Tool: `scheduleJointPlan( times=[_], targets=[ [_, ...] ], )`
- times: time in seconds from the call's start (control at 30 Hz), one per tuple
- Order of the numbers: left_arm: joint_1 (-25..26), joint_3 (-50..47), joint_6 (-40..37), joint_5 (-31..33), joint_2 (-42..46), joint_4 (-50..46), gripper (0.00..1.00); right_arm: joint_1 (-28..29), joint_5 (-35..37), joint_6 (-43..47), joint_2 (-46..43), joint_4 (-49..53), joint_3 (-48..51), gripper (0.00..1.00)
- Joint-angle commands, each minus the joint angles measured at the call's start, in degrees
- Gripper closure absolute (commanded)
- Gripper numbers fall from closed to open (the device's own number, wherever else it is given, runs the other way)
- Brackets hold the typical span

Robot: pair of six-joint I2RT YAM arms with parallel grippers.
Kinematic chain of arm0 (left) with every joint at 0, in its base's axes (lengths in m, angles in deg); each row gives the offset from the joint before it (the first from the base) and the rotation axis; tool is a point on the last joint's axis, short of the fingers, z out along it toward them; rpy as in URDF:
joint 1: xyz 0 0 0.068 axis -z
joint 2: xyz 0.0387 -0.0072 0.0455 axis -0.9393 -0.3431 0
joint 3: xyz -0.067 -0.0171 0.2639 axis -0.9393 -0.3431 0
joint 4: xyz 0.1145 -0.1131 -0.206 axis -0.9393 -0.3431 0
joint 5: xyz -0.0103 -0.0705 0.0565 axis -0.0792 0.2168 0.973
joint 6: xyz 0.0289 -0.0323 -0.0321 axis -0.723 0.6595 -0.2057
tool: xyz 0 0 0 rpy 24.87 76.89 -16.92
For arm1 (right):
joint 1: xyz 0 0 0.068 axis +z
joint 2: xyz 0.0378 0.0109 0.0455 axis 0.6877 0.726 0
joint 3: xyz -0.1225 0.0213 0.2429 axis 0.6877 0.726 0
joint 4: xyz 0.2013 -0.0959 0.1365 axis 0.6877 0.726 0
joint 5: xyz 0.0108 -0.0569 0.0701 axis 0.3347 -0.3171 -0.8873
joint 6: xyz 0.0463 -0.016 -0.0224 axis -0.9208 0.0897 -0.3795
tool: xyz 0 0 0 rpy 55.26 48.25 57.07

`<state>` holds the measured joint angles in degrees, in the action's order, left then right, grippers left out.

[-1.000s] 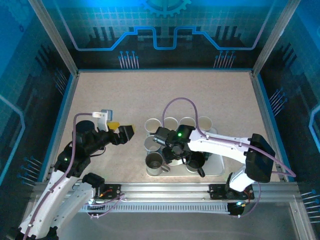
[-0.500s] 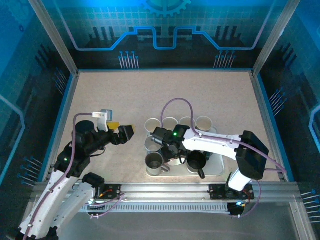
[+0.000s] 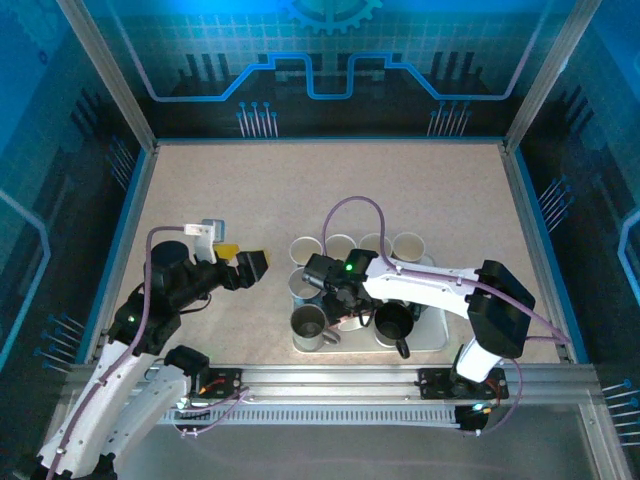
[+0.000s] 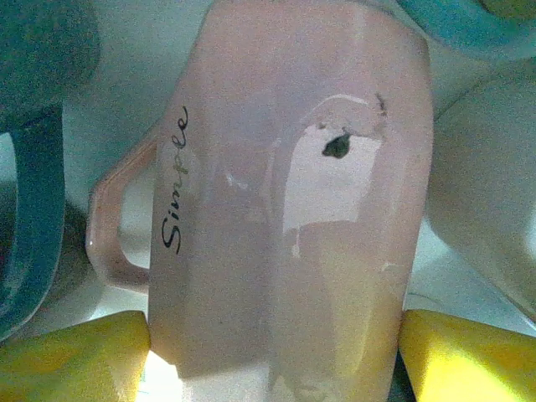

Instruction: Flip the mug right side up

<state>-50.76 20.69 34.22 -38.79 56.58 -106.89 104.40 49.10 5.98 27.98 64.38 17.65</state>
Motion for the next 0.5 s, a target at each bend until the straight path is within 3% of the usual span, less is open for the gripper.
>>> scheduleJointPlan(
  times=[0.0, 0.13, 0.17, 0.2, 0.47],
  targets=[
    [-0.53, -0.69, 0.44, -1.42, 0.02, 1.21, 0.01, -0.94, -1.9, -0.53, 2.83, -1.31, 2.6, 0.2],
    [-0.46, -0.68, 0.48, -1.49, -0.15, 1.35, 0.01, -0.92, -2.65, -0.31, 2.79, -1.82, 2.85, 0.18],
    [-0.46, -0.65, 0.48, -1.42, -0.11, 1.35, 0.01, -0.92, -2.7, -0.3, 2.89, -2.02, 2.95, 0.06],
    [-0.46, -0.67, 0.44, -1.48, -0.12, 1.34, 0.01, -0.92, -2.81, -0.27, 3.02, -2.28, 3.1, 0.05],
    [-0.5, -0.69, 0.46, -1.42, -0.13, 1.31, 0.01, -0.91, -3.34, -0.04, 2.96, -3.69, 3.62, 0.1]
  ],
)
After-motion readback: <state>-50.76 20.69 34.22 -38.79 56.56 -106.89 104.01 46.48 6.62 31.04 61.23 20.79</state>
